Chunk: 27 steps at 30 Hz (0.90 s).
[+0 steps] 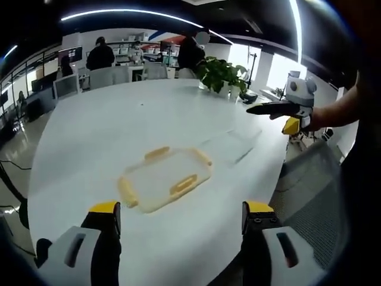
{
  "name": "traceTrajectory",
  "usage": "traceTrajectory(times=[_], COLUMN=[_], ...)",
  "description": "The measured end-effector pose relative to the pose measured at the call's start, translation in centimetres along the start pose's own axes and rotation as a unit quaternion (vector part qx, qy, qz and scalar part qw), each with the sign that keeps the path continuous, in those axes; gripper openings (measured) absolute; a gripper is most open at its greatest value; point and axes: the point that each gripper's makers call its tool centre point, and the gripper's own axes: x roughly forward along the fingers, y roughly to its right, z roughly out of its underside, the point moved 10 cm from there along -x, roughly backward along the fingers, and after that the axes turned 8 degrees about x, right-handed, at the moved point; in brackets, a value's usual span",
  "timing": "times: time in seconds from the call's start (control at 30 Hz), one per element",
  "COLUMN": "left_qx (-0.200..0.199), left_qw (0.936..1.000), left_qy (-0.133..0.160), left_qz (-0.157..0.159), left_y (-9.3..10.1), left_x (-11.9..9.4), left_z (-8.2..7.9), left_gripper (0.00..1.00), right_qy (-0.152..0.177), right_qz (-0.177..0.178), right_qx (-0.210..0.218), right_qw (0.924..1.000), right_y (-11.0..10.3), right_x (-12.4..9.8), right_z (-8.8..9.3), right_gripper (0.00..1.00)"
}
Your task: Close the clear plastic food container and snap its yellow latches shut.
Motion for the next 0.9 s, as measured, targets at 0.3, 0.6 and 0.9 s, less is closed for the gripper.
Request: traceTrajectory(times=[0.3, 0.6, 0.9], left_qx=[0.011, 0.021, 0.030], left_qw=[0.9998, 0.9993, 0.9986], left_qy=[-0.014, -0.022, -0.029], left_qz=[0.012, 0.021, 0.033], left_y=[-1.0, -2.4, -3.5], left_x=[0.4, 0.9, 1.1], left_z=[0.3, 0.1, 0.3], left_gripper=[0.84, 0.84, 0.83], right_qy=[-0.021, -0.036, -0.048], right_qz=[-0.009, -0.011, -0.013], right_qx=[-0.011, -0.028, -0.036], right_qw=[0.9997, 0.9989, 0.9981], right_y=[-0.1, 0.0, 0.7], right_x=[0.9, 2.1, 3.1], right_z=[0.2, 0.3, 0.1], right_gripper=[0.83, 0.83, 0.83])
